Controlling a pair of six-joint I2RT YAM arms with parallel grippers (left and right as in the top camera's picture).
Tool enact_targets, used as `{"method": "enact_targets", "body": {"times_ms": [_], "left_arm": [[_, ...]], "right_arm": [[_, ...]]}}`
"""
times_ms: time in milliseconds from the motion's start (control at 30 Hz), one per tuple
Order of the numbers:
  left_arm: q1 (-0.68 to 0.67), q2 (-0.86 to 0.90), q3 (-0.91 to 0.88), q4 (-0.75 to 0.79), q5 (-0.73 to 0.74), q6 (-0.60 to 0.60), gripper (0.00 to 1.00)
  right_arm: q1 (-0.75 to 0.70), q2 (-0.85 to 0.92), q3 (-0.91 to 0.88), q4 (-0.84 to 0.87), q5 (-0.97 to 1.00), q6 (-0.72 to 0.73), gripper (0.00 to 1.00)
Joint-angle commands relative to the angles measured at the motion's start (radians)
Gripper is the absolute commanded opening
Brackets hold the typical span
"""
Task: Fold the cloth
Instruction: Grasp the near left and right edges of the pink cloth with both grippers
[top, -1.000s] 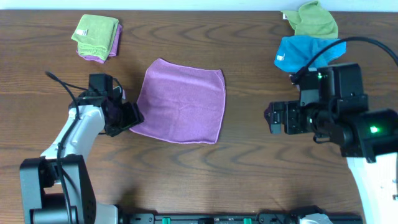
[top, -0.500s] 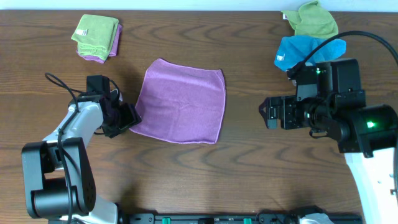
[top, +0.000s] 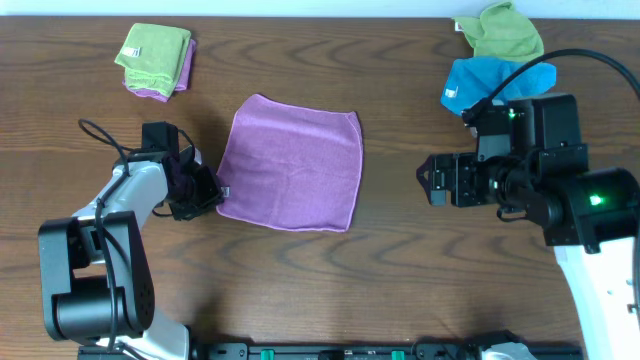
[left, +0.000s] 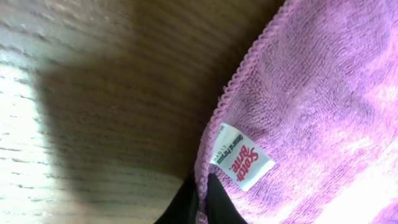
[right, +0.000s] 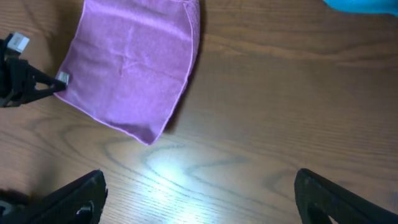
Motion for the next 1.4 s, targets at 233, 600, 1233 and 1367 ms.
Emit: {"method": "enact_targets", "body": {"times_ms": [233, 600, 1233, 1367], "left_arm": [[-0.011, 0.01, 0.015, -0.057, 0.096, -0.084, 0.06], [-0.183, 0.01, 0.015, -0.084, 0.066, -0.114, 0.06], [-0.124, 0.01, 0.015, -0.076, -0.015, -0.102, 0.06], [-0.121, 0.01, 0.015, -0.072, -0.022, -0.102, 0.06]], "right_arm": [[-0.008, 0.091, -0.28, 0.095, -0.348, 0.082, 0.9], [0.022, 0.186, -0.31, 0.059, -0.383, 0.192, 0.81], [0.245, 0.535, -0.371, 0.246, -0.444, 0.346, 0.56], [0.259, 0.589, -0.371, 0.294, -0.445, 0.384, 0.55]]}}
